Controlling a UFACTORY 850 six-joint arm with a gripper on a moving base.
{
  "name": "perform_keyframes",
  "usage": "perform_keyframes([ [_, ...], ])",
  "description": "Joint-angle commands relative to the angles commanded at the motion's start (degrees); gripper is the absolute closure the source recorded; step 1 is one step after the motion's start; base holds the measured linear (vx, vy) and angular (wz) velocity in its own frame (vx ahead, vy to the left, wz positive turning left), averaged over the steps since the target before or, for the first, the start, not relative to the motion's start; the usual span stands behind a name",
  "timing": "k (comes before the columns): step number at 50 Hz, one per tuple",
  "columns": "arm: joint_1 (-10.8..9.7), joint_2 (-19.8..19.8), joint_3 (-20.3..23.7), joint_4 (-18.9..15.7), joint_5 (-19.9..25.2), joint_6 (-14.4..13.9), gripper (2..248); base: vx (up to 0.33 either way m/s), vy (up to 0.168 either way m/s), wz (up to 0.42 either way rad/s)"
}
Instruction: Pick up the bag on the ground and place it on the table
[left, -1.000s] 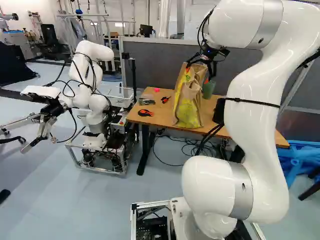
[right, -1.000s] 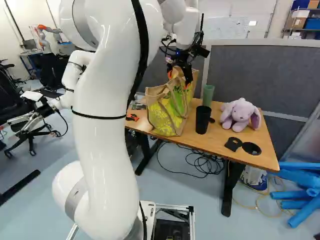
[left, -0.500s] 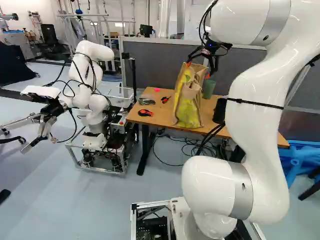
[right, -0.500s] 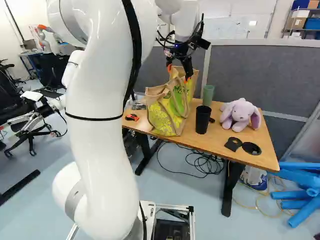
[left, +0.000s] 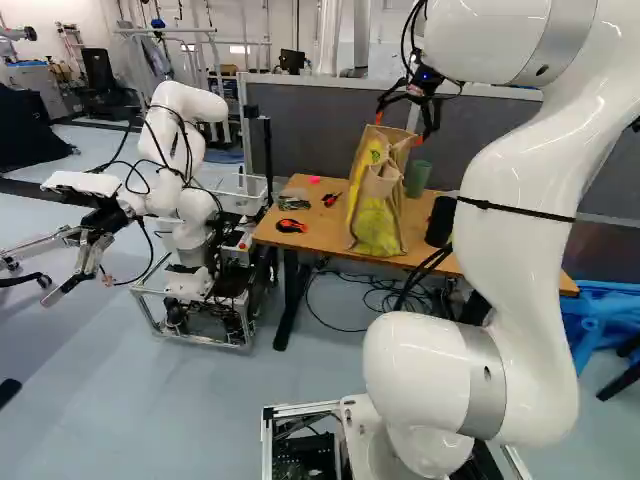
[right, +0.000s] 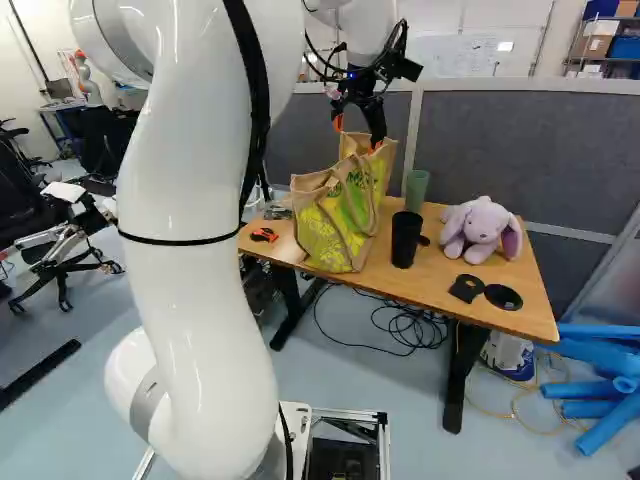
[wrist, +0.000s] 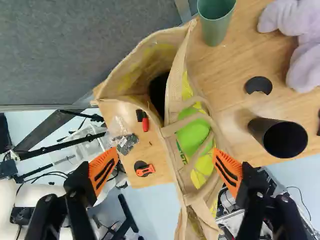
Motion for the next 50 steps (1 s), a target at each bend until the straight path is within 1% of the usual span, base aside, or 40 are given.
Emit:
perform_keyframes([
  [23, 0.0, 1.97, -1.24, 0.0, 0.0, 0.0, 3, 0.0, 0.0, 0.0],
  [43, 0.0, 2.01, -1.27, 0.0, 0.0, 0.0, 3, 0.0, 0.0, 0.0],
  [50, 0.0, 2.01, -1.27, 0.0, 0.0, 0.0, 3, -0.086, -0.001, 0.002],
])
